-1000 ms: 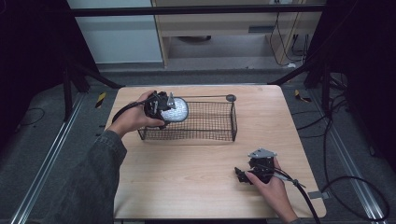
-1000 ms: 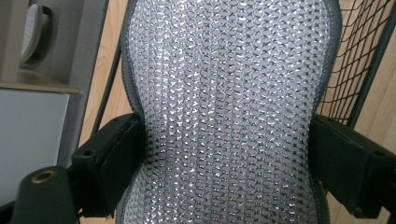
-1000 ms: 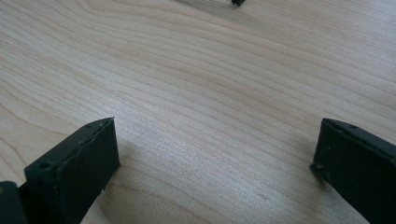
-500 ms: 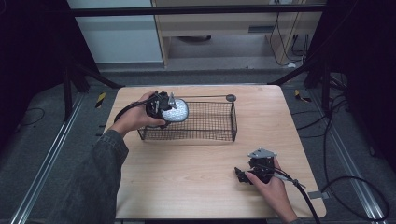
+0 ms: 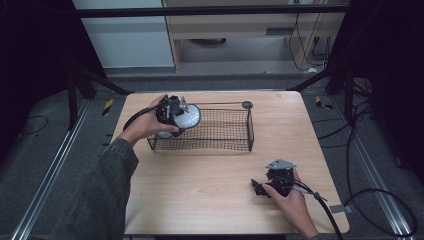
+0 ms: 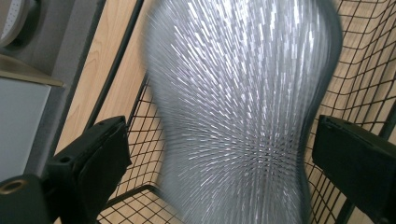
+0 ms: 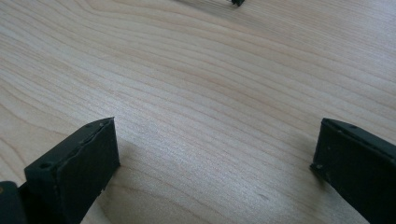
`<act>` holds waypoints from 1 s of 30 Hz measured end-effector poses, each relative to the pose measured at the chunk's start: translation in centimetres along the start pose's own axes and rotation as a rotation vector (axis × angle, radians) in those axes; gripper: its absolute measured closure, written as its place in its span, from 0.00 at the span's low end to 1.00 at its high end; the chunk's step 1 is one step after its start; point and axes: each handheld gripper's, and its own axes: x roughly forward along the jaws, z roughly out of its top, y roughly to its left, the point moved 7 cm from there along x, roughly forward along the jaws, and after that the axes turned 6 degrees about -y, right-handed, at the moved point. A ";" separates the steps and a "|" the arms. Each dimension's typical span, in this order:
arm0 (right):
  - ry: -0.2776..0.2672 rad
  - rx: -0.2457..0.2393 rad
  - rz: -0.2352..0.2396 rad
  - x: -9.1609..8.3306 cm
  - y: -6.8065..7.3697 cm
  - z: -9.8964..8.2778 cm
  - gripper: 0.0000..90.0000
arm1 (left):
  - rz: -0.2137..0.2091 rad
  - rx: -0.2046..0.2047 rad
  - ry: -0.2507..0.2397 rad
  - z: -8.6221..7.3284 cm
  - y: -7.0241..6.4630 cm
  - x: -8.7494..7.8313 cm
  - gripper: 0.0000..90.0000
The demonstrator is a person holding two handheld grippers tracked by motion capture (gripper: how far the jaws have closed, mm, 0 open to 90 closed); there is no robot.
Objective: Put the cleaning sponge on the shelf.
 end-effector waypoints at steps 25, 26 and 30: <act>0.000 -0.004 -0.003 0.0 0.0 0.0 0.00 | 0.010 -0.048 -0.088 0.7 -0.4 -2.1 0.13; -0.001 -0.003 -0.002 0.0 0.0 0.0 0.00 | 0.010 -0.053 -0.092 0.7 -0.4 -2.1 0.13; 0.001 -0.002 -0.003 0.0 0.0 0.0 0.01 | 0.014 -0.058 -0.099 0.8 -0.6 -2.5 0.14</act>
